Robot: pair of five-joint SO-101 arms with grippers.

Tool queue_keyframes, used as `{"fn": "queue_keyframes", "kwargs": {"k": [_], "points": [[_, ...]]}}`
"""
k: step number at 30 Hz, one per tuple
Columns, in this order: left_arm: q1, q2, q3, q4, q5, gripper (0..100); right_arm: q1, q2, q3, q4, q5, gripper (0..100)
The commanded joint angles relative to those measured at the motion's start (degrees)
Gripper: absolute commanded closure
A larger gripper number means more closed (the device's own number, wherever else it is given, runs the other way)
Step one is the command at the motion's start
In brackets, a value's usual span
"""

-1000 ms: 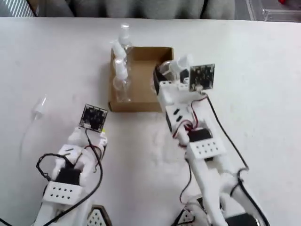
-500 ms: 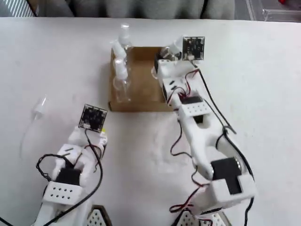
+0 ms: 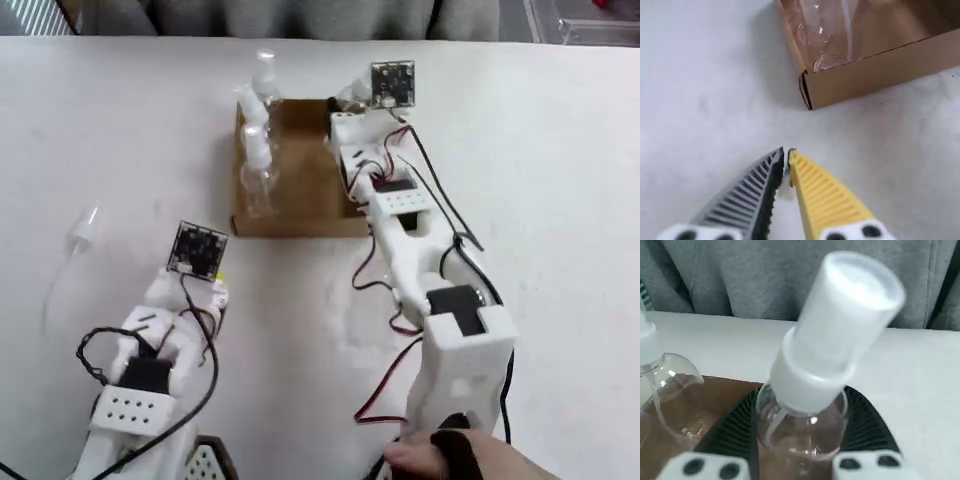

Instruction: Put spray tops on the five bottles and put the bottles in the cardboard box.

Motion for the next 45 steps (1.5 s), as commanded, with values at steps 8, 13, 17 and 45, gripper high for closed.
{"fn": "queue_keyframes", "kwargs": {"k": [8,13,17,45], "points": [[0.7,-1.1,-0.4,-1.8,-0.5,98,0.2,4.3,-7.5,-1.4,5.3,98.1],[0.7,-1.1,-0.4,-1.8,-0.5,98,0.1,4.5,-7.6,-1.4,5.3,98.1],[0.7,-1.1,-0.4,-1.8,-0.5,98,0.0,4.6,-7.5,-1.4,5.3,98.1],[0.7,-1.1,-0.4,-1.9,-0.5,98,-0.1,12.7,-16.0,3.2,10.8,98.1]]}}
